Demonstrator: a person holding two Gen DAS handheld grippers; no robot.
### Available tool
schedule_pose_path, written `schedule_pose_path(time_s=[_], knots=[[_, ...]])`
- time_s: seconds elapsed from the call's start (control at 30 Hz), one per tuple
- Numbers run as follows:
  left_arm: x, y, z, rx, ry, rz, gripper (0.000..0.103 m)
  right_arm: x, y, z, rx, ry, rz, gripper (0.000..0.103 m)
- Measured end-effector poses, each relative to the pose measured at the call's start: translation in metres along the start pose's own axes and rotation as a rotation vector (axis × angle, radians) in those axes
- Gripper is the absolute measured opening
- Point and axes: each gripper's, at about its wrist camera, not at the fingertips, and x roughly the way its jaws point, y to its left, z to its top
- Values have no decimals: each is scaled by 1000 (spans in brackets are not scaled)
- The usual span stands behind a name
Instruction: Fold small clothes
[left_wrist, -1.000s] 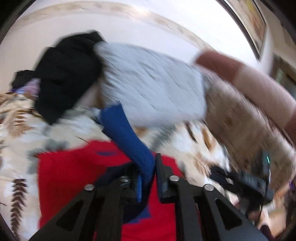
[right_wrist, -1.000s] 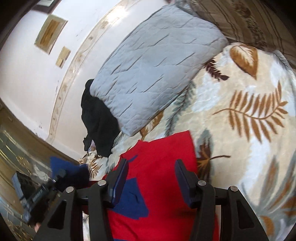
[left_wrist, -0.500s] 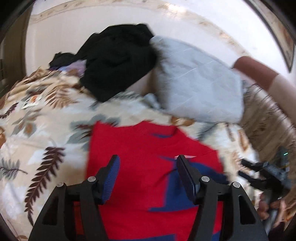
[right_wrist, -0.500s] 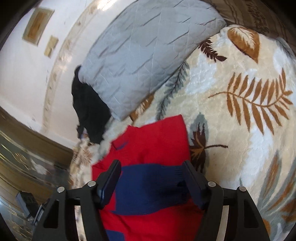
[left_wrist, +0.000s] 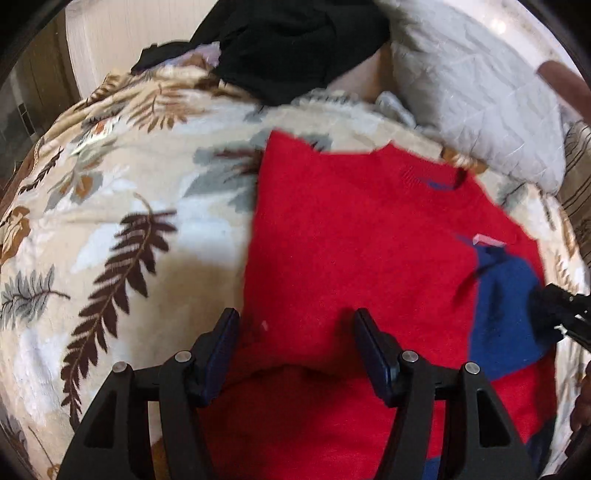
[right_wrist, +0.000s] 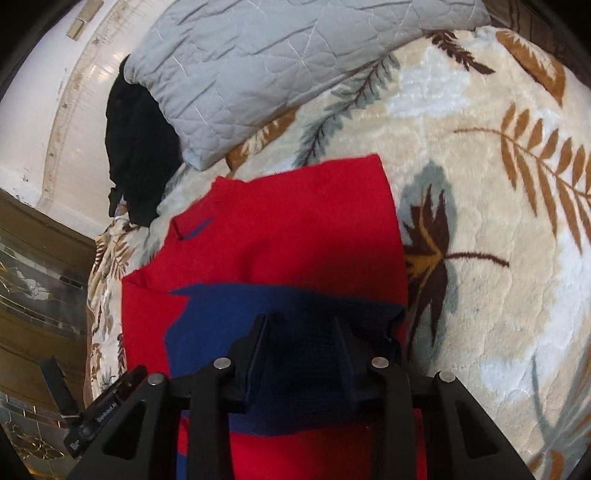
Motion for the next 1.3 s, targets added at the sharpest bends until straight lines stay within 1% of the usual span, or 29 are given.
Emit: schedule_pose_path(time_s=[0.13,0.2,0.23,0.27,0.33,0.37,0.47,0.57,0.63,0.73,0.8,0.87,0.93,1.0,1.03,1.13,1.2,1.27,1.3], knots=[[-11,-7,7,3,-75,-42,64,-14,11,-4,-41,-44,85,42],[-6,-15,11,18,-77,-39,64,-11,18,-6,-68,-32,123,42],[1,-19,12,33,-71,-18,64,-6,22,-6,-76,-16,130,42],[7,-20,13,40,-66,-4,64,1,26,-7,-86,0,131,42],[22,-21,15,44,-41,36,64,15,32,-9,-112,15,91,42],[28,-21,14,43,-28,44,64,23,32,-9,-126,15,58,41],[28,-23,11,69,-32,67,64,29,33,-7,-136,-17,49,41],[21,-23,9,72,-29,53,64,22,31,-5,-93,-23,62,41],[13,-20,5,63,-27,39,64,14,33,-5,-102,-26,74,42],[2,-24,-4,78,-18,4,64,8,38,-11,-119,28,125,42],[1,-28,-9,107,-7,6,64,8,43,-19,-142,61,151,42],[7,-30,-15,134,25,31,64,15,48,-26,-175,104,129,43],[10,-30,-21,152,48,36,64,26,50,-38,-203,161,82,44],[6,-30,-24,168,52,41,64,23,56,-43,-252,159,55,44],[4,-29,-25,160,50,34,64,22,57,-44,-258,169,49,44],[-3,-23,-22,112,33,8,64,18,58,-41,-252,161,55,45],[-9,-23,-19,101,-1,4,64,16,61,-35,-238,138,87,45],[-15,-25,-15,110,-47,1,64,15,71,-28,-245,98,111,44],[-16,-27,-15,121,-64,8,64,13,76,-25,-258,60,113,45]])
